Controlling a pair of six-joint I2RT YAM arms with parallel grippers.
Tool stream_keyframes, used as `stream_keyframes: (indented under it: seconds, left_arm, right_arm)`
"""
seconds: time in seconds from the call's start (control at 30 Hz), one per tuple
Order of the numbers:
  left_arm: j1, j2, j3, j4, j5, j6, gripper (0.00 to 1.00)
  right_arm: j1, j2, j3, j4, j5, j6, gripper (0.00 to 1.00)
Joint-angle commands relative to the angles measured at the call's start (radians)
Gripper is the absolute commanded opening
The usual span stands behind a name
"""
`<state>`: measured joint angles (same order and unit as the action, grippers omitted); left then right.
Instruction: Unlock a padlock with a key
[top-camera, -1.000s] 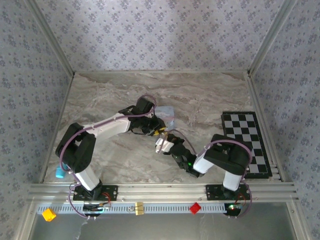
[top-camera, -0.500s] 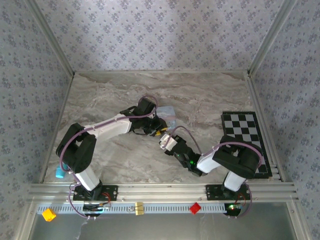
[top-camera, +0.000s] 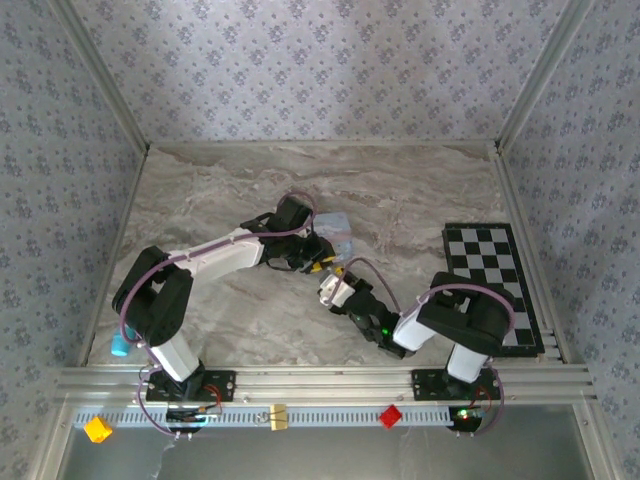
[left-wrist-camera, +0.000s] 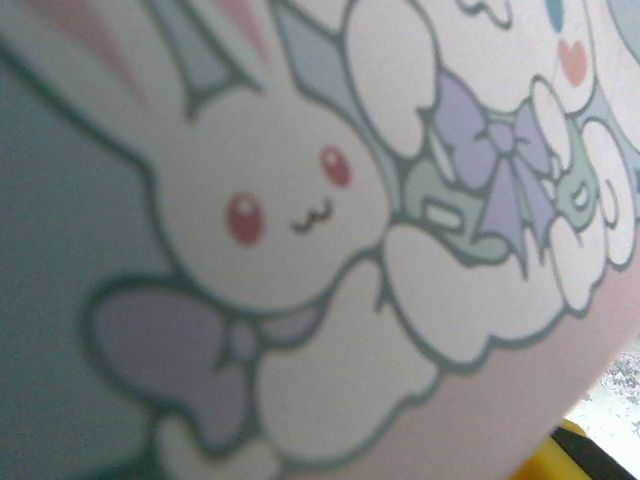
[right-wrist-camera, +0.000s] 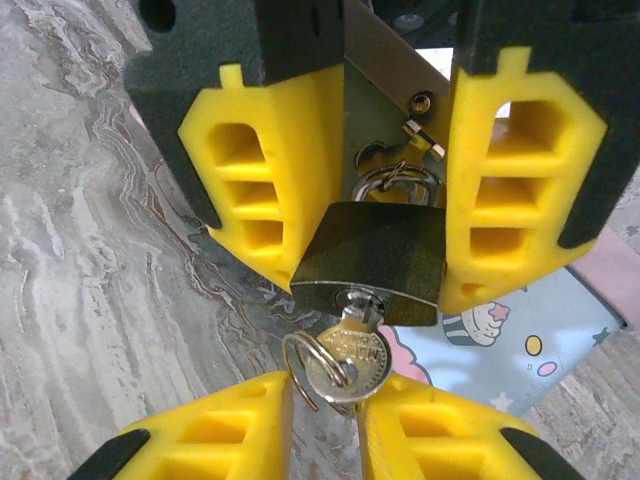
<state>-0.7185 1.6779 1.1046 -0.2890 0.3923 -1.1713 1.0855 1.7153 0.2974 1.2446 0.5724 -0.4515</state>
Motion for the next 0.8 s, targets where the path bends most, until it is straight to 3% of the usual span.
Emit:
stream_keyframes:
  seconds: [0.0,0.43,0.77]
  left_arm:
    - [0.0,0.0,0.039,-0.012,-0.004,0.001,0.26]
    - [0.011,0.003,0.043,-0.025,-0.007,0.011,0.26]
    - [0.009,-0.003,0.037,-0.022,-0.003,0.013,0.26]
  right_arm:
    - [0.008,0.016,-0.016,0.116,0.031,-0.054,0.25]
    - [0.024,0.013,-0.013,0.153,0.045,-0.126,0.29]
    - [0.023,0.027,-0.003,0.147,0.053,-0.139,0.23]
